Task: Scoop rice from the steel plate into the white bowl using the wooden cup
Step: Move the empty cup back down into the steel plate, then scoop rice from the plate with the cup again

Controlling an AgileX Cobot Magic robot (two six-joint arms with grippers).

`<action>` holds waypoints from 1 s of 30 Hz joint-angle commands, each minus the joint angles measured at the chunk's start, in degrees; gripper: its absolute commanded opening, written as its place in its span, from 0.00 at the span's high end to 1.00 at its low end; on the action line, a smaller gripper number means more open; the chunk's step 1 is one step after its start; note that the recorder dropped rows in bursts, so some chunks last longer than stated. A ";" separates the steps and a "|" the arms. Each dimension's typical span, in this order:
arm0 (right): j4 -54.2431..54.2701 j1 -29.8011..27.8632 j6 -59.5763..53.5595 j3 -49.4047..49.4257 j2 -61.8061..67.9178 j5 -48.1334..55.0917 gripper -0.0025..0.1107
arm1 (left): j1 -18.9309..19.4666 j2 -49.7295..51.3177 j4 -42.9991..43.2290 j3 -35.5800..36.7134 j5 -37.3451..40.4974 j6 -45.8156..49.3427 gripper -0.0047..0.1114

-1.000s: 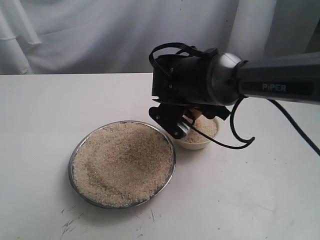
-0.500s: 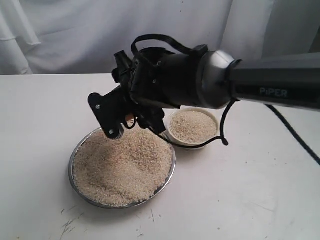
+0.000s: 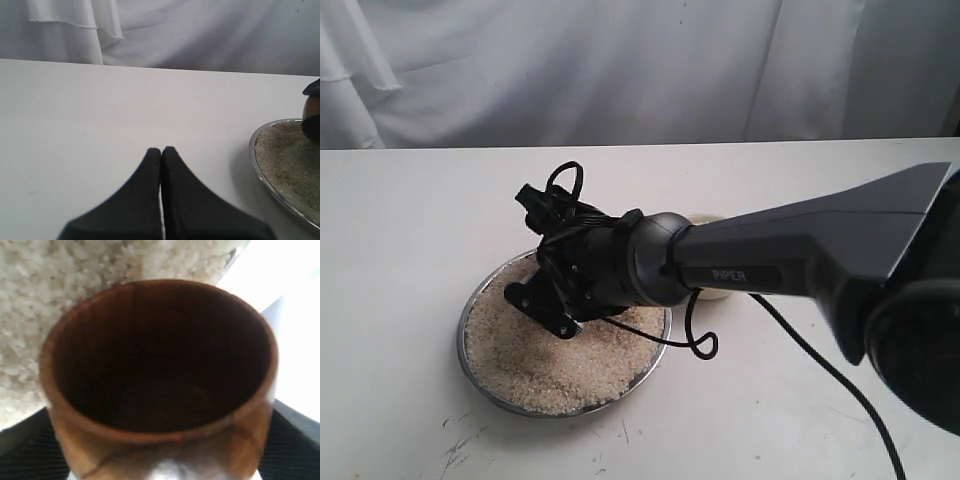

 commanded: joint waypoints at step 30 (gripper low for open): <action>24.51 3.42 -10.33 -0.17 1.69 -3.37 0.98 | -0.15 -0.24 0.06 0.28 -0.81 0.00 0.96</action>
